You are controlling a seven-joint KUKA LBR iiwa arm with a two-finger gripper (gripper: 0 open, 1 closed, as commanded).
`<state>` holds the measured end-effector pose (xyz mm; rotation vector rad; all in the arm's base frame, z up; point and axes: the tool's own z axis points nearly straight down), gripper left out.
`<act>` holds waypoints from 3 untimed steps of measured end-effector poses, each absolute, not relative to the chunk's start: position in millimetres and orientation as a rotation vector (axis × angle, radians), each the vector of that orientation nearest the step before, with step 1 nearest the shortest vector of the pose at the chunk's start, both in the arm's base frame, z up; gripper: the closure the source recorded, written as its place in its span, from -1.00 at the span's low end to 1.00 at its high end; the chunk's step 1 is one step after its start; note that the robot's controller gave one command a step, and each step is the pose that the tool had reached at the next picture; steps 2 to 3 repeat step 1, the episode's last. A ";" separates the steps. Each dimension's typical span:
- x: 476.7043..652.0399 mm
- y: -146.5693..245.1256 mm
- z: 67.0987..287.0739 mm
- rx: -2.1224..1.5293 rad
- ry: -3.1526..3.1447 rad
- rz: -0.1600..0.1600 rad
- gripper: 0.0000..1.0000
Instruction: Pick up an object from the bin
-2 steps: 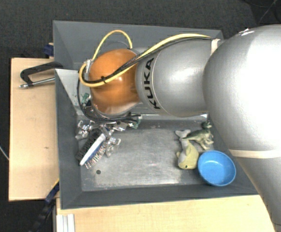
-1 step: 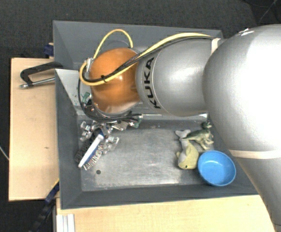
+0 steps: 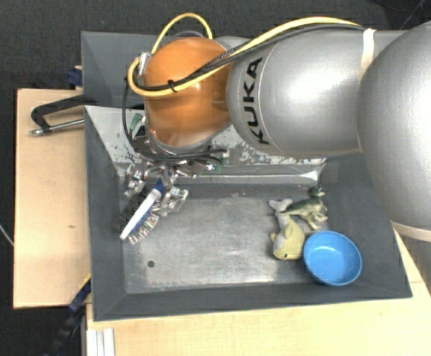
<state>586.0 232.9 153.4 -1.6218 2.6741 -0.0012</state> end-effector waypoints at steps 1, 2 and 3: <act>587.8 234.8 202.2 -1.621 2.678 0.000 1.00; 587.8 234.8 202.2 -1.621 2.678 0.000 1.00; 587.8 234.8 202.2 -1.621 2.678 0.000 1.00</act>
Offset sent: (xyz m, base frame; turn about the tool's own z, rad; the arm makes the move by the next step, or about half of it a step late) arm 0.0001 -0.0001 0.0444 0.0001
